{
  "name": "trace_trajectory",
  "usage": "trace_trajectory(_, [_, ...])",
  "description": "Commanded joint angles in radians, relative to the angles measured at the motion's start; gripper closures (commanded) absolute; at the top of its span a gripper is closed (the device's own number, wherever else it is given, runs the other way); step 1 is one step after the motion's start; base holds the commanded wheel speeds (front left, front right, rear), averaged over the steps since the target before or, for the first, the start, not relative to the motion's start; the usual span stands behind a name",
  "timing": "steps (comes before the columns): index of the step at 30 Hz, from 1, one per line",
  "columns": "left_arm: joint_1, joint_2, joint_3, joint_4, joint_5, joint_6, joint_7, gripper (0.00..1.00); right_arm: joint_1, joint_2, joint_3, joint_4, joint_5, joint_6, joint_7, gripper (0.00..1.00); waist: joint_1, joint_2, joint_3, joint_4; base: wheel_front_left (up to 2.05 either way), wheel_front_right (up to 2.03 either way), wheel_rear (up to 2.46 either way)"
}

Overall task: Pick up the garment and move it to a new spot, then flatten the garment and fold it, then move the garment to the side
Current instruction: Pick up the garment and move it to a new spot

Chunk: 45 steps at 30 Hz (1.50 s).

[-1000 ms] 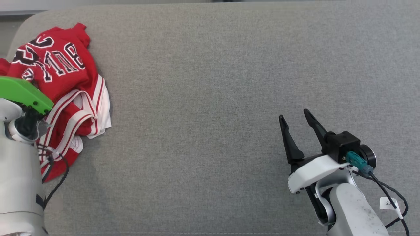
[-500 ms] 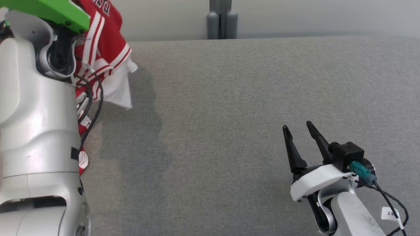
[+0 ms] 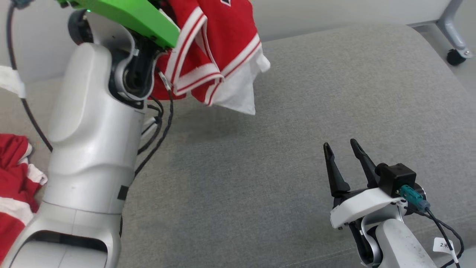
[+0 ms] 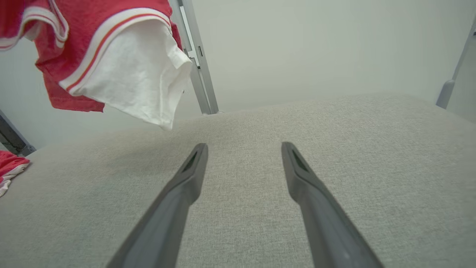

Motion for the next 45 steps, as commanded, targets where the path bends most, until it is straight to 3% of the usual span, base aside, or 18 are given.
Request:
trace_trajectory(1, [0.029, 0.003, -0.022, -0.001, -0.039, 0.007, -0.016, 1.0, -0.012, -0.002, 0.0, -0.001, 0.005, 0.0, -0.007, 0.0, 0.0, -0.0001, 0.039, -0.075, 0.0, 0.0, 0.0])
trace_trajectory(9, [0.146, 0.004, -0.23, 0.075, -0.129, 0.055, -0.078, 1.0, -0.025, -0.002, -0.001, 0.007, 0.021, 0.0, -0.019, 0.0, 0.0, -0.0001, 0.097, -0.118, 0.0, 0.0, 0.0])
trace_trajectory(13, [0.206, 0.005, -0.314, 0.156, -0.125, 0.055, -0.105, 1.0, -0.031, -0.001, -0.007, 0.015, 0.023, 0.0, -0.023, 0.0, 0.0, -0.0001, 0.1, -0.108, 0.0, 0.0, 0.0])
trace_trajectory(14, [0.223, 0.005, -0.334, 0.178, -0.128, 0.049, -0.113, 0.96, -0.034, -0.001, -0.005, 0.016, 0.022, 0.0, -0.024, 0.0, 0.0, -0.0001, 0.098, -0.103, 0.0, 0.0, 0.0])
trace_trajectory(16, [0.239, 0.005, -0.367, 0.214, -0.112, 0.038, -0.142, 0.05, -0.035, -0.001, -0.006, 0.02, 0.019, 0.0, -0.025, 0.0, 0.0, -0.0001, 0.09, -0.089, 0.0, 0.0, 0.0])
trace_trajectory(17, [0.25, 0.005, -0.372, 0.226, -0.121, 0.034, -0.163, 0.0, -0.035, -0.002, -0.008, 0.021, 0.017, 0.0, -0.025, 0.0, 0.0, -0.0001, 0.085, -0.08, 0.0, 0.0, 0.0])
trace_trajectory(22, [0.282, 0.013, -0.374, 0.234, -0.1, 0.007, -0.285, 0.0, -0.02, -0.002, -0.03, 0.023, 0.001, 0.0, -0.025, 0.0, 0.0, -0.0001, 0.049, -0.024, 0.0, 0.0, 0.0])
trace_trajectory(26, [0.329, 0.064, -0.33, 0.169, -0.043, 0.001, -0.323, 0.0, 0.0, -0.002, -0.056, 0.022, -0.016, 0.0, -0.026, 0.0, 0.0, -0.0001, 0.014, 0.028, 0.0, 0.0, 0.0])
trace_trajectory(33, [0.551, 0.156, -0.138, -0.105, 0.168, 0.041, -0.323, 0.0, 0.037, -0.002, -0.091, 0.009, -0.034, 0.0, -0.018, 0.0, 0.0, -0.0001, -0.034, 0.106, 0.0, 0.0, 0.0])
trace_trajectory(39, [0.755, 0.181, 0.017, -0.255, 0.31, 0.049, -0.322, 0.0, 0.058, -0.002, -0.104, -0.008, -0.05, 0.0, 0.001, 0.0, 0.0, -0.0001, -0.053, 0.144, 0.0, 0.0, 0.0])
trace_trajectory(45, [0.906, 0.173, 0.117, -0.309, 0.406, 0.051, -0.322, 0.0, 0.081, -0.002, -0.116, -0.022, -0.065, 0.0, 0.013, 0.0, 0.0, -0.0001, -0.064, 0.156, 0.0, 0.0, 0.0])
